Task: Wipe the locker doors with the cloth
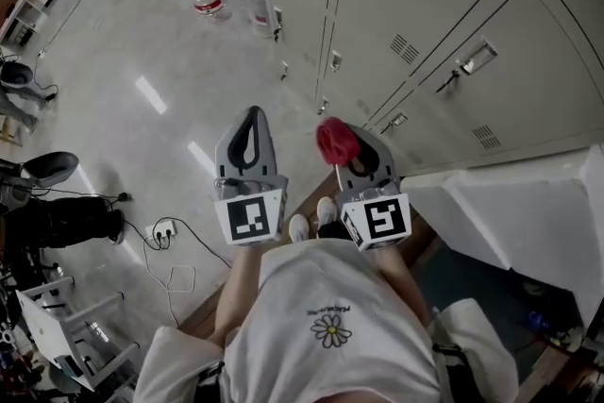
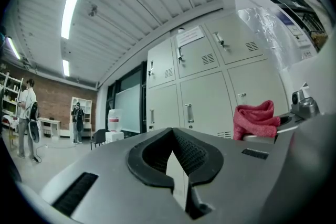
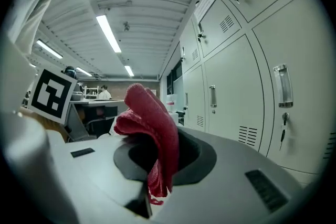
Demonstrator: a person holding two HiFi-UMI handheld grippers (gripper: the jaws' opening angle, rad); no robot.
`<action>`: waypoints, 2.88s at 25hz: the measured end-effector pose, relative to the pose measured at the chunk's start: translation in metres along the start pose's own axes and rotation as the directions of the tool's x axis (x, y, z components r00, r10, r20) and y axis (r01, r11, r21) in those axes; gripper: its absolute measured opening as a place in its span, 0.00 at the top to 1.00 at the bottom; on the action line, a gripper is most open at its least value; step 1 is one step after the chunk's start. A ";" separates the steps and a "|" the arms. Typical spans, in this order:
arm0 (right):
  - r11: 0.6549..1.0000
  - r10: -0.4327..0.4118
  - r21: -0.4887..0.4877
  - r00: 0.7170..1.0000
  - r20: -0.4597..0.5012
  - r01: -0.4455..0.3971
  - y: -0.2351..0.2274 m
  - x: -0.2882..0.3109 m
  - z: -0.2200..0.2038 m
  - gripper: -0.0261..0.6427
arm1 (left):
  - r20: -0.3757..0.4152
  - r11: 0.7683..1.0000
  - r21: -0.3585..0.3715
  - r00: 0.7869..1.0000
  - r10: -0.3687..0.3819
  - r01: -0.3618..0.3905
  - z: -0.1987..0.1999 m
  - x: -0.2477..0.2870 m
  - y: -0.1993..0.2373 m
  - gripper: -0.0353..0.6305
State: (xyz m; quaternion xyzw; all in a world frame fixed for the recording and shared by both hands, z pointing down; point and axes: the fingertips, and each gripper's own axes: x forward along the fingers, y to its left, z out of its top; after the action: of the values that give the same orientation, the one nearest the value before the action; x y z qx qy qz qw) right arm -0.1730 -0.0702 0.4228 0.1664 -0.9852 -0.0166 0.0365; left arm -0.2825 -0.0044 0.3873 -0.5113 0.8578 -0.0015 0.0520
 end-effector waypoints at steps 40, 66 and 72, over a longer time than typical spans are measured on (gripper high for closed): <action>0.468 -0.884 0.021 0.468 0.023 0.884 -0.169 -0.252 0.017 0.90 | 0.132 0.618 0.049 0.609 -0.782 0.784 0.058 0.059 -0.293 0.92; 0.686 -0.658 -0.175 0.705 0.263 0.706 -0.277 -0.029 0.242 0.90 | 0.140 0.711 0.068 0.699 -0.701 0.699 0.117 0.130 -0.252 0.92; 0.666 -0.667 -0.217 0.699 0.258 0.714 -0.276 -0.025 0.243 0.90 | 0.143 0.722 0.051 0.710 -0.689 0.690 0.116 0.137 -0.247 0.92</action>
State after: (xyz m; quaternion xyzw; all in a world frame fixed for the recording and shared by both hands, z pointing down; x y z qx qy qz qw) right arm -0.0777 -0.3176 0.1661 0.5185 -0.8329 -0.1916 -0.0251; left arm -0.1200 -0.2360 0.2737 -0.7931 0.5986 0.0205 0.1112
